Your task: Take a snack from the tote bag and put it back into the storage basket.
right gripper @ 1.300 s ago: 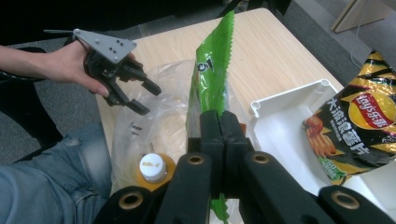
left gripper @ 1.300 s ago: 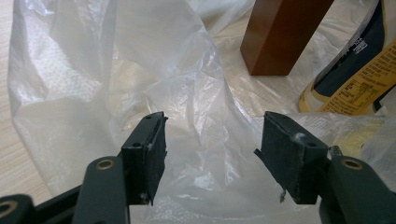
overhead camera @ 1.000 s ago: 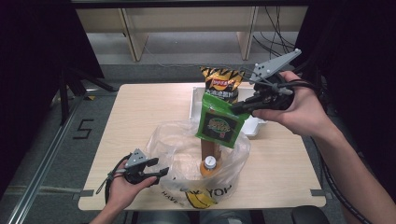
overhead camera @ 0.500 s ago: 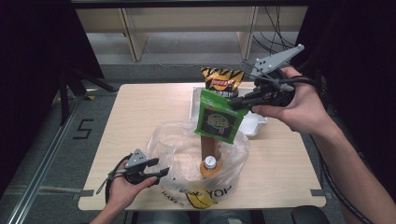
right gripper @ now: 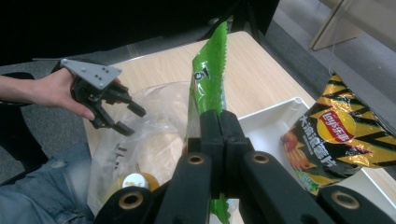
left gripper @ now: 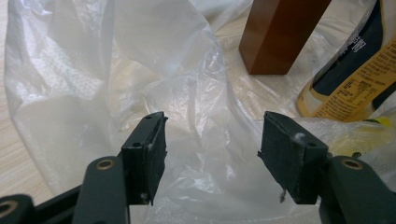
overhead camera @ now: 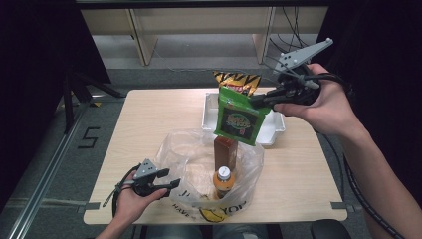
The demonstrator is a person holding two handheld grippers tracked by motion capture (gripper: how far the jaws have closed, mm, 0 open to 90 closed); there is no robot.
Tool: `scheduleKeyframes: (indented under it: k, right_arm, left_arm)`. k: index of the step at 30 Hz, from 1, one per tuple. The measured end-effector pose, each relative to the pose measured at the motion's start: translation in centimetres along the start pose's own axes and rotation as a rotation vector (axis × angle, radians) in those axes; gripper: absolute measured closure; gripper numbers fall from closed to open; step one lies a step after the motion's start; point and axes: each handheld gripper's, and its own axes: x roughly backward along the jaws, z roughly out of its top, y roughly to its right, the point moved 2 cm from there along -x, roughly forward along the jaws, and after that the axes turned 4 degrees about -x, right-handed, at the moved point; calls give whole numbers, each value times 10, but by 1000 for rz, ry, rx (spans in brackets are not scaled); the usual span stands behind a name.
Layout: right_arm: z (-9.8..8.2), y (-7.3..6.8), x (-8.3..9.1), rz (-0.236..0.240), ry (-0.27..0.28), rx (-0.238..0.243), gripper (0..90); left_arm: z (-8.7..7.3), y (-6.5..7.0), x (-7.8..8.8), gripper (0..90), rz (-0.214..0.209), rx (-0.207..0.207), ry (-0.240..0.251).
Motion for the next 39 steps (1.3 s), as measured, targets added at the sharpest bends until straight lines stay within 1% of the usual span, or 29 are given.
scheduleKeyframes:
  k: [2, 3, 5, 6, 8, 9, 11, 12, 14, 16, 18, 19, 20, 21, 22, 23, 24, 25, 26, 27, 28, 29, 30, 31, 32, 36, 37, 38, 39]
  right_arm:
    - [0, 3, 0, -3, 2, -10, 900]
    - [0, 6, -1, -12, 11, -5, 900]
    - [-1, 9, -1, -15, 4, -32, 900]
    - [0, 11, -1, -18, 7, -21, 900]
    - [0, 15, 0, -34, 9, -31, 900]
    - [0, 16, -1, -46, 21, -25, 900]
    - [0, 19, -2, -44, 12, -39, 900]
    - [-1, 21, -3, -58, 22, -36, 900]
    - [-1, 24, -4, -54, 10, -38, 900]
    - [-1, 27, -6, -67, 16, -36, 900]
    - [-1, 29, -7, -68, 12, -34, 900]
    - [-1, 32, -9, -75, 5, -47, 900]
    - [0, 34, -9, -83, 8, -36, 900]
    - [0, 35, -11, -84, 13, -50, 900]
    - [0, 37, -11, -82, 7, -47, 900]
    - [1, 39, -12, -92, 8, -44, 900]
    - [1, 40, -14, -100, 15, -52, 900]
    - [2, 43, -14, -99, 9, -45, 900]
    - [2, 44, -15, -99, 7, -55, 900]
    - [2, 47, -17, -111, 12, -57, 900]
    - [2, 48, -18, -108, 5, -64, 900]
    - [2, 51, -20, -113, 10, -66, 900]
    - [2, 53, -22, -118, 14, -56, 900]
    - [2, 53, -22, -118, 14, -56, 900]
    - [3, 58, -25, -121, 3, -60, 900]
    - [2, 66, -34, -124, -3, -78, 900]
    - [2, 69, -37, -134, 8, -91, 900]
    - [1, 71, -39, -127, 3, -89, 900]
    - [1, 74, -40, -124, -15, -92, 900]
  left_arm:
    - [0, 0, 0, 399, 1, 0, -4]
    - [0, 0, 0, 398, 1, 0, -4]
    - [0, 0, 0, 399, 2, 3, -2]
    - [0, 0, 0, 399, 1, 2, -3]
    - [0, 0, 0, 398, 0, 1, -4]
    - [0, 0, 0, 398, 1, 1, -4]
    - [0, 0, 0, 398, 3, 0, -6]
    - [0, 0, 0, 398, 5, 0, -7]
    - [0, 0, 0, 398, 9, 3, -8]
    - [0, 0, 0, 398, 9, -1, -12]
    - [0, 0, 0, 399, 9, -1, -12]
    - [0, 0, 0, 398, 9, 0, -11]
    - [0, 0, 0, 398, 9, 0, -12]
    - [0, 0, 0, 398, 8, -1, -12]
    - [0, 0, 0, 399, 8, -1, -13]
    - [-1, 0, 0, 398, 3, 0, -9]
    - [-1, 0, 0, 399, 4, 1, -9]
    - [0, 0, 0, 398, 4, 1, -8]
    - [0, 0, 0, 399, 7, 1, -11]
    - [0, 0, 0, 398, 6, 1, -9]
    - [0, 0, 0, 398, 6, 1, -9]
    - [0, 0, 0, 399, 4, 1, -8]
    - [-1, 0, 0, 398, 3, 1, -8]
    - [-1, 0, 0, 398, 3, 1, -8]
    - [0, 0, 0, 398, 3, 2, -8]
    - [-1, -1, 0, 398, 2, 2, -4]
    - [-1, -1, 0, 398, 1, 4, 0]
    - [-1, -1, 0, 399, -1, 6, 3]
    - [-1, -1, 0, 398, 0, 5, -1]
